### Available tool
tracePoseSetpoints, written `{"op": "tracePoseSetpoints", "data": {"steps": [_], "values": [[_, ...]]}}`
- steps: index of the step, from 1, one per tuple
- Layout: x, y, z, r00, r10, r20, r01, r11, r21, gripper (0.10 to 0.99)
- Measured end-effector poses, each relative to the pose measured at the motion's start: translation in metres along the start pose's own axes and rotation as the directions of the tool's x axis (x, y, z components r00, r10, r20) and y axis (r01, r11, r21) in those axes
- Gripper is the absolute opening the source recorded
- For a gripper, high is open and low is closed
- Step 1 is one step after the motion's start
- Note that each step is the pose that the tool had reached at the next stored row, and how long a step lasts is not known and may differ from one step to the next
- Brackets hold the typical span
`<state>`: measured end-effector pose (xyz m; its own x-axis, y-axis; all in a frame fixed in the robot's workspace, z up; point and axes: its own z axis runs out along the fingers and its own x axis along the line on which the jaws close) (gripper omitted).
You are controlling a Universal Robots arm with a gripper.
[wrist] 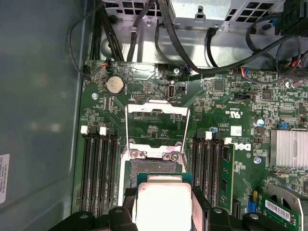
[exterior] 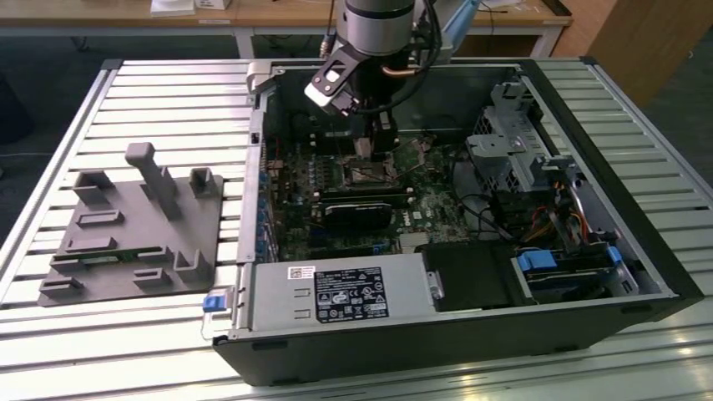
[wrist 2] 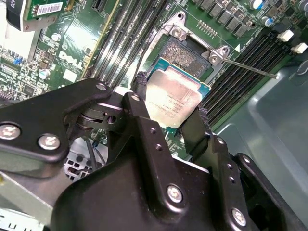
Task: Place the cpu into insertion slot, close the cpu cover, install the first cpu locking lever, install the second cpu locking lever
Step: 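Place the cpu into insertion slot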
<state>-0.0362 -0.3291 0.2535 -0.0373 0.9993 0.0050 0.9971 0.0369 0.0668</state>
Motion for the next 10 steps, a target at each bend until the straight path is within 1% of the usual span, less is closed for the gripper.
{"op": "tracePoseSetpoints", "data": {"steps": [4, 10], "values": [[0.0003, 0.0003, 0.0017, 1.0, -0.006, -0.0003, 0.006, 1.0, 0.0, 0.537], [0.0037, -0.0001, 0.0101, 0.9999, -0.011, -0.0007, 0.011, 0.9999, 0.0, 0.537]]}}
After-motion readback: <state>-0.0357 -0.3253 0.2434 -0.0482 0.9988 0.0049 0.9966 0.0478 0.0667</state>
